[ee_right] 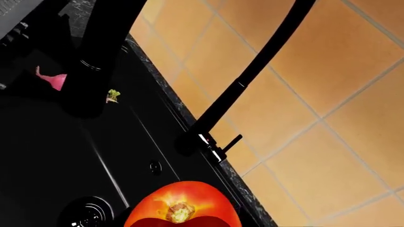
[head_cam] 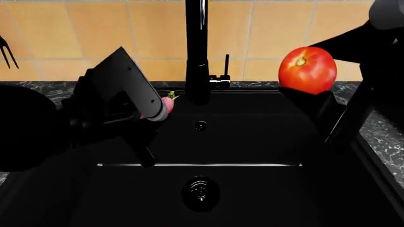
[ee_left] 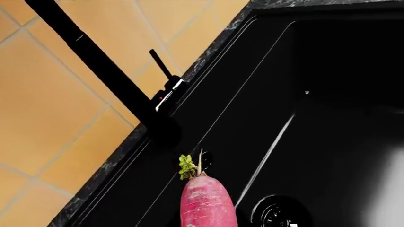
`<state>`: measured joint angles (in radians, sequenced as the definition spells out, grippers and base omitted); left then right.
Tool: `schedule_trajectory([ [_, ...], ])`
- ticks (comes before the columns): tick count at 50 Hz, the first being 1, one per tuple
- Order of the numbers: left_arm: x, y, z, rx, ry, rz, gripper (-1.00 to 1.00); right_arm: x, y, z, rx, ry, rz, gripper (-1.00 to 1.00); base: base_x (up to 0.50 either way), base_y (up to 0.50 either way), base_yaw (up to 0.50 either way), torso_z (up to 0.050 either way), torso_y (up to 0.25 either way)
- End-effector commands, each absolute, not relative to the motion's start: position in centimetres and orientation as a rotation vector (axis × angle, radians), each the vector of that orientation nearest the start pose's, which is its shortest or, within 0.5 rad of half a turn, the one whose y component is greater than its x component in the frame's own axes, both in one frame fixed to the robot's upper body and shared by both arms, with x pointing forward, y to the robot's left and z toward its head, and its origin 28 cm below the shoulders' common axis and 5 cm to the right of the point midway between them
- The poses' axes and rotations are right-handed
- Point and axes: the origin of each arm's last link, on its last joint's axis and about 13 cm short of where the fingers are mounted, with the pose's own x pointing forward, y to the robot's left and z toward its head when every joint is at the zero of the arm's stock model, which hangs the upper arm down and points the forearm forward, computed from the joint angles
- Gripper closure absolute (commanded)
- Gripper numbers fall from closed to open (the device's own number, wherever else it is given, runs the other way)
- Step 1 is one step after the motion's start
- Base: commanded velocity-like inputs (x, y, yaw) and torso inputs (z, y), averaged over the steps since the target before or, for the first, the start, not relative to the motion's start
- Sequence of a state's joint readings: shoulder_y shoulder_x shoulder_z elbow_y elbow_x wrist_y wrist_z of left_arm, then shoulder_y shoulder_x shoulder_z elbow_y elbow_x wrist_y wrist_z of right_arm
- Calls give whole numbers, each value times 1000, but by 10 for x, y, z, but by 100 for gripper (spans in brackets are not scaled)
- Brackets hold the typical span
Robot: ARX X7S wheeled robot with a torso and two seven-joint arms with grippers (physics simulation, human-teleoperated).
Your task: Pick up the fruits and vegetables and place them in the sink. Turn on the sink faucet to wash them. Then turn the sink off and put them in the tray.
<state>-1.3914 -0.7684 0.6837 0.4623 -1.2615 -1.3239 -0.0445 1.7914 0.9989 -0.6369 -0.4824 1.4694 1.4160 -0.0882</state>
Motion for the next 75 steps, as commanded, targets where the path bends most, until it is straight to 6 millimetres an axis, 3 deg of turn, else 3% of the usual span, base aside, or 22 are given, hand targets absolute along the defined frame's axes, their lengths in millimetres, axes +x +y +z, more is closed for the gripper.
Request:
schedule_trajectory([
  [1,254,250,292,684,354,-757,100,192,-186,386,-677,114,654,100,25,0,0,0,0],
  [15,248,252,279,773,312,-938,100,193,-185,382,-673,115,656,100,25,0,0,0,1],
  [27,251,250,264,729,287,-1028,100,194,-185,379,-669,119,662,100,26,0,0,0,0],
  [38,253,238,249,734,291,-1103,100,196,-184,377,-670,123,665,100,26,0,0,0,0],
  [75,289,202,213,826,467,-1173,100,202,-184,367,-662,141,673,100,27,0,0,0,0],
])
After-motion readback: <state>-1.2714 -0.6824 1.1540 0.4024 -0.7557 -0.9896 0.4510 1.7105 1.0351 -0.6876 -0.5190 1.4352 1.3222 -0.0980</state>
